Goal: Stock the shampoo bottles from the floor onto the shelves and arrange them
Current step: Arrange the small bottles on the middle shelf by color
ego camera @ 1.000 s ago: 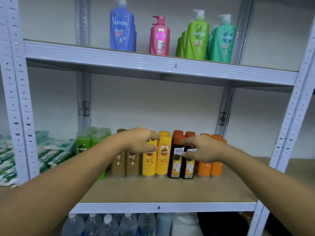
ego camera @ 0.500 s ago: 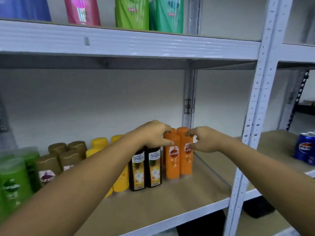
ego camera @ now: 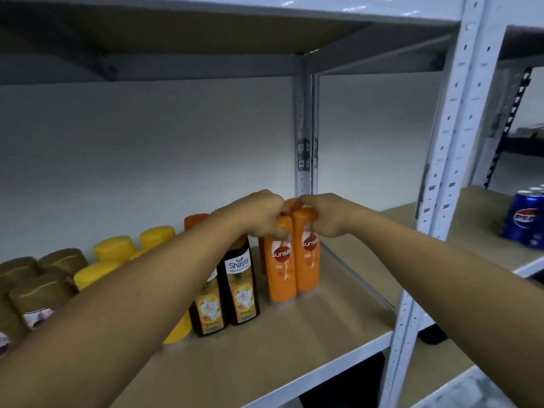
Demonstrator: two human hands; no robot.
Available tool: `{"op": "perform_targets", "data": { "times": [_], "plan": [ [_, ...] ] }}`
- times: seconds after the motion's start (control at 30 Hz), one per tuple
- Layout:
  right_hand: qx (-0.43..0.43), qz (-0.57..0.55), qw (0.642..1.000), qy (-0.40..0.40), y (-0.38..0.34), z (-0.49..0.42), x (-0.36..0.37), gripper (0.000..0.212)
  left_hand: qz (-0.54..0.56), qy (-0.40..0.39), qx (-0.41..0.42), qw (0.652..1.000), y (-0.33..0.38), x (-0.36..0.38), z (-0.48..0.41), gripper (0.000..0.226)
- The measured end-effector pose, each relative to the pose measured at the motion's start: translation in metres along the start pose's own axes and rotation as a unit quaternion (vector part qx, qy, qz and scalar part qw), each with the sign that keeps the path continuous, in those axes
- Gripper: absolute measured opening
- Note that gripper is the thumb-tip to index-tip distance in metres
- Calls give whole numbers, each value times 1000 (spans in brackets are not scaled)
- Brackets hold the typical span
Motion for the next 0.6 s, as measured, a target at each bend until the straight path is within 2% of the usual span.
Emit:
{"op": "perform_targets", "data": {
  "times": [0.2,0.37,0.5,0.6],
  "plan": [
    [3,0,1000,-2,6,-4,1,58,21,11,21,999,1,1,-2,48],
    [1,-25,999,-37,-1,-8,-9,58,45,14,17,999,-9,-8,0,52],
    [18,-64,997,34,-3,-26,-33,46,38,86,-19,995,-33,-37,-9,38],
    [45,-102,994,21,-5,-41,-33,45,9,53,-37,998,-42,-39,-24,37]
  ]
}}
Point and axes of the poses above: each hand's wrist, its own z-axis away from the middle knuckle, its own x-axis out of the palm, y = z × x, the point moved 6 cm from there along -z, towards the middle knuckle, and after that the axes turned 2 degrees about y, right-handed, at the moved point
